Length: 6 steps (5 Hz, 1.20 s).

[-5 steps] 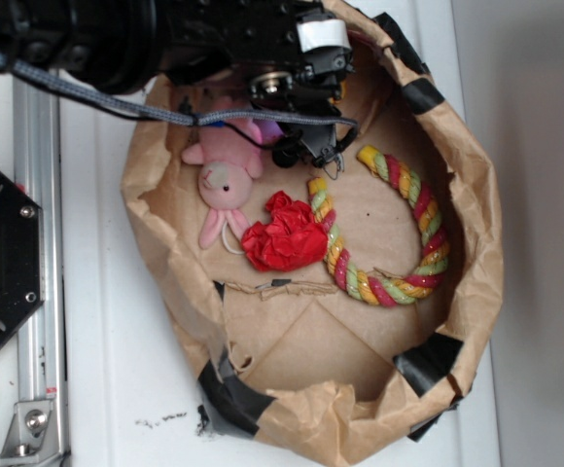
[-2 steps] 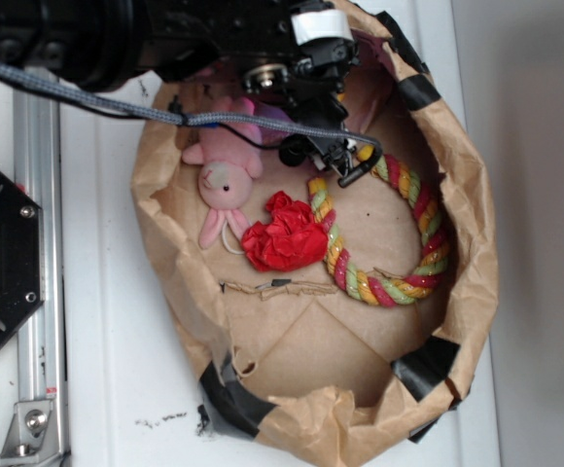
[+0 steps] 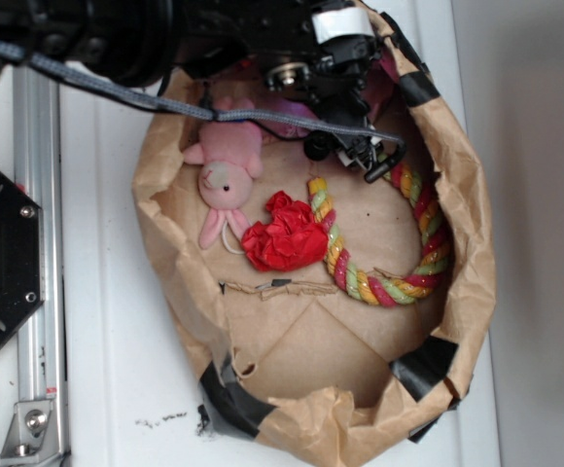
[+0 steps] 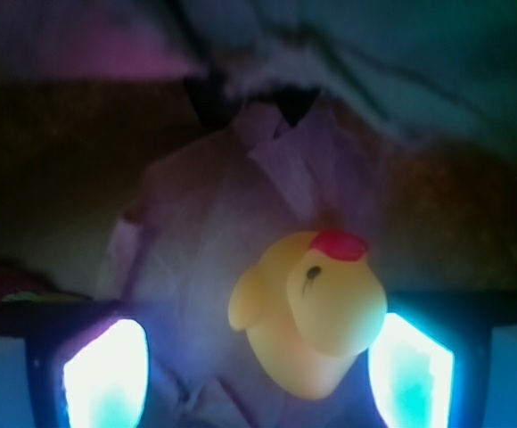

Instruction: Grab the yellow duck.

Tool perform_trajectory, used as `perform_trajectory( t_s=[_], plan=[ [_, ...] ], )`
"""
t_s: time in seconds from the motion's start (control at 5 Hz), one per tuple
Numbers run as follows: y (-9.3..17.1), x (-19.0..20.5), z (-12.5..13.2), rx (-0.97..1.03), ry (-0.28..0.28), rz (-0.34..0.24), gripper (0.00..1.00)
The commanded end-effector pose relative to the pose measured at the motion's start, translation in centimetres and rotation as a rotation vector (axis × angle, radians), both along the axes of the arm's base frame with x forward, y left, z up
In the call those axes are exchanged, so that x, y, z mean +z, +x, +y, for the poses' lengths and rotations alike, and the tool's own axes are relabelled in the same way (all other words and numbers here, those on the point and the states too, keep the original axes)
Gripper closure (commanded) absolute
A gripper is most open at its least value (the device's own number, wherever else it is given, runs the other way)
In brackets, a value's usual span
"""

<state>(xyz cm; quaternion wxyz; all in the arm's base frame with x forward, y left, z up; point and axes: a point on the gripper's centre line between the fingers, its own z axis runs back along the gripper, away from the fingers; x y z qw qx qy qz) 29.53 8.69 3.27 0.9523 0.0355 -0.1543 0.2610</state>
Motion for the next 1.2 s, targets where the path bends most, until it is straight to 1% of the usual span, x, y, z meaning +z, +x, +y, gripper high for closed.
perform_trajectory(
  t_s=[0.0,0.2,0.4,0.8,1.0],
  plan=[
    [1.3,0.8,2.0,0.032,0.023,-0.040,0.00],
    [1.3,-0.4,2.2,0.030,0.036,0.011,0.00],
    [1.1,-0.9,2.3,0.043,0.026,0.025,1.00],
    [1.0,-1.5,2.5,0.036,0.041,0.049,1.00],
    [0.8,-1.4,2.2,0.029,0.051,0.048,1.00]
  ],
)
